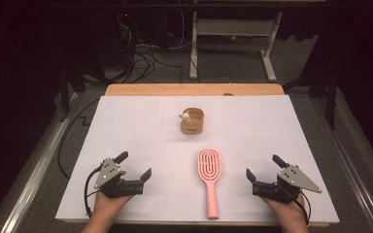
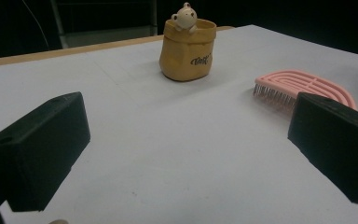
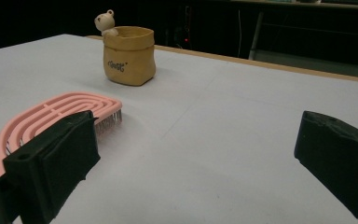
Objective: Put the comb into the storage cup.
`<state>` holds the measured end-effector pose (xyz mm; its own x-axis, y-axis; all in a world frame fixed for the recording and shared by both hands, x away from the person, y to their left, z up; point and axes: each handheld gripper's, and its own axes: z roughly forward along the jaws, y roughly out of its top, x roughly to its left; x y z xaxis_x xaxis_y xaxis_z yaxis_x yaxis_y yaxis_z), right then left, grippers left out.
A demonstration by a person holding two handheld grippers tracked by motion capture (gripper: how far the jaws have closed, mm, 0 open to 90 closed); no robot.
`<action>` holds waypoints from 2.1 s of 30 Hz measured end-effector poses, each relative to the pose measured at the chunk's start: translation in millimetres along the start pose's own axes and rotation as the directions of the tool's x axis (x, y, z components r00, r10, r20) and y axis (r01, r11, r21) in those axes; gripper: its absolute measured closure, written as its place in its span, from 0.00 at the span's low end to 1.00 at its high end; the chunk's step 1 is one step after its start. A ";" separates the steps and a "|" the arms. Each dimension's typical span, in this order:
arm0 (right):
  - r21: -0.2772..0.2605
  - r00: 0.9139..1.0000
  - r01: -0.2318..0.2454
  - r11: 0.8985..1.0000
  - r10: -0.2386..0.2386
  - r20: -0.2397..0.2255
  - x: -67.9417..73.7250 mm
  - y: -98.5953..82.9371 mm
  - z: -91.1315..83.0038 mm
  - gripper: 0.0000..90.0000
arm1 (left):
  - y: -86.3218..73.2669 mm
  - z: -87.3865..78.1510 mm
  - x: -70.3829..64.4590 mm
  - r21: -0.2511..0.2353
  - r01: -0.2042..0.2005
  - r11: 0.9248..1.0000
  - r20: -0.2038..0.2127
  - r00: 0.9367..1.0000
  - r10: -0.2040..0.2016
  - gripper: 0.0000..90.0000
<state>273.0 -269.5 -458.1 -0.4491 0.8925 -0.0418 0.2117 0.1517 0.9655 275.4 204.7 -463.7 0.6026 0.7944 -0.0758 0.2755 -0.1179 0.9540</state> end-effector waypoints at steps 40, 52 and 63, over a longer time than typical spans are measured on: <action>0.088 0.997 -0.029 0.996 0.036 -0.072 -0.6 0.7 -2.7 0.80 | 0.2 -0.5 1.5 -0.013 0.003 1.000 0.019 1.000 -0.003 0.00; 0.103 0.993 0.015 0.995 -0.002 -0.122 11.4 4.6 -1.0 1.00 | 0.0 0.3 1.4 -0.013 0.010 1.000 0.025 1.000 -0.010 0.00; 0.127 0.966 0.090 0.988 -0.056 -0.253 48.0 12.5 8.8 1.00 | 0.2 -0.1 1.7 -0.020 0.012 1.000 0.029 1.000 -0.012 0.00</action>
<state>261.7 -221.0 -450.3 -0.6654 0.7459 -0.0292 0.2786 0.2844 0.9173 276.4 206.1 -463.7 0.6209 0.7781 -0.0953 0.2678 -0.0962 0.9587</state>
